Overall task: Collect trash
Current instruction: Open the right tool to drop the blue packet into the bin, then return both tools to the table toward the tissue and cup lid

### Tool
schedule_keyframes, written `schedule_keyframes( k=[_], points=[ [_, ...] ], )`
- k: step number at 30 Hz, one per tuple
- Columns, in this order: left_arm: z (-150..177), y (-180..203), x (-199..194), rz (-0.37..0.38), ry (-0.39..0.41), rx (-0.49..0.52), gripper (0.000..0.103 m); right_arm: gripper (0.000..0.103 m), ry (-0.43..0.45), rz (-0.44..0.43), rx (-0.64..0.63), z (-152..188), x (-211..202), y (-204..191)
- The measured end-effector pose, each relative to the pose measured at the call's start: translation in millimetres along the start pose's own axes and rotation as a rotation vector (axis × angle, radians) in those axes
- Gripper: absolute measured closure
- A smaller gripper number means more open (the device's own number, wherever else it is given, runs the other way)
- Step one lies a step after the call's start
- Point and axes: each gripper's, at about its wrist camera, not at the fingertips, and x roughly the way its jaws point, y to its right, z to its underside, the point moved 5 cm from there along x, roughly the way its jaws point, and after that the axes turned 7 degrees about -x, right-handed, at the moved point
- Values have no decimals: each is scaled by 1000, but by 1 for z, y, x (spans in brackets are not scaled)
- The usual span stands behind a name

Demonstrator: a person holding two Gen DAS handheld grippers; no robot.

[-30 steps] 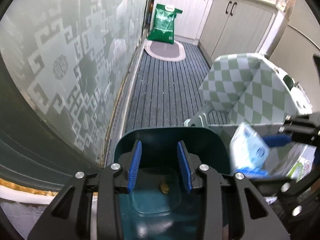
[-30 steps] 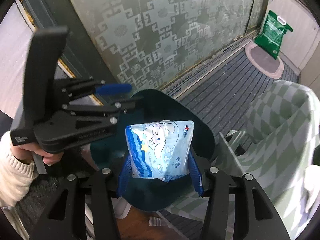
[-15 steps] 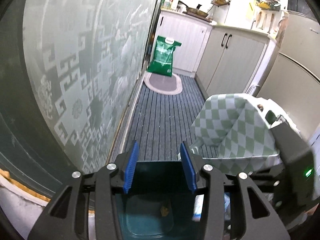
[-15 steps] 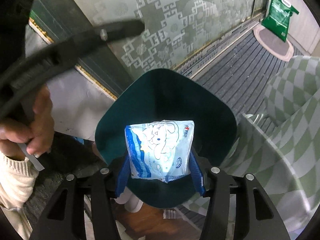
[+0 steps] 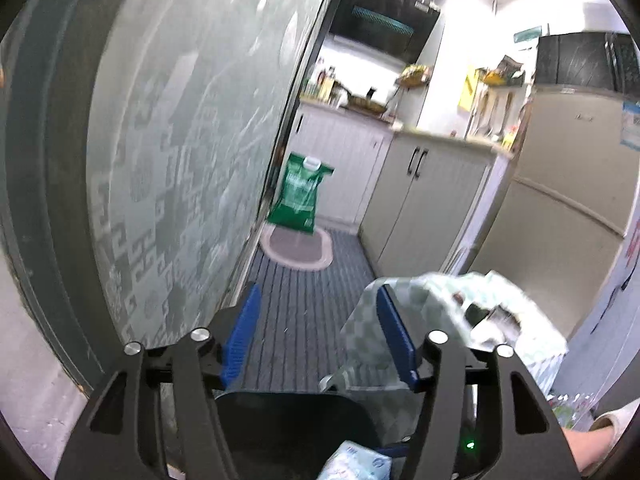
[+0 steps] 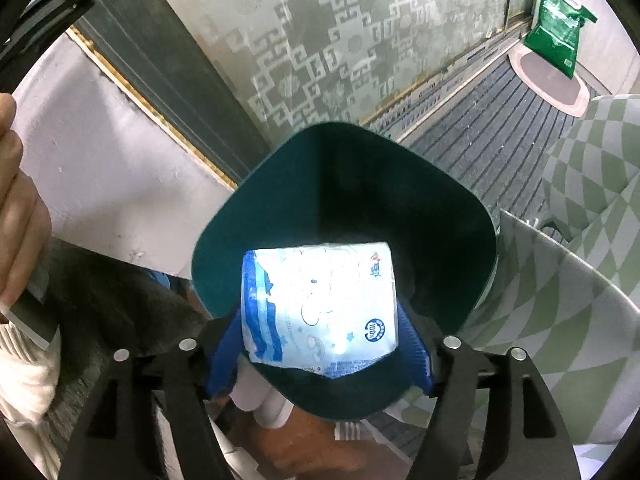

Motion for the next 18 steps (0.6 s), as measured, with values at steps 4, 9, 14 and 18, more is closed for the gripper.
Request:
schedule_keyframes(
  k=[4,9,14,18],
  points=[
    [-6,15,-7,23,39,20,32,28,30,-8,0,-2,-7,-1],
    [-10,27,-9,43,71,34,29,28,101,-7,1,-6,-30,0],
    [-12,33,-8,56,86,28,28,28,193,-8,7,-12,-59,3],
    [-14,39,-10,70,107,20,28,28,289,-3,12,-14,-91,6]
  ],
)
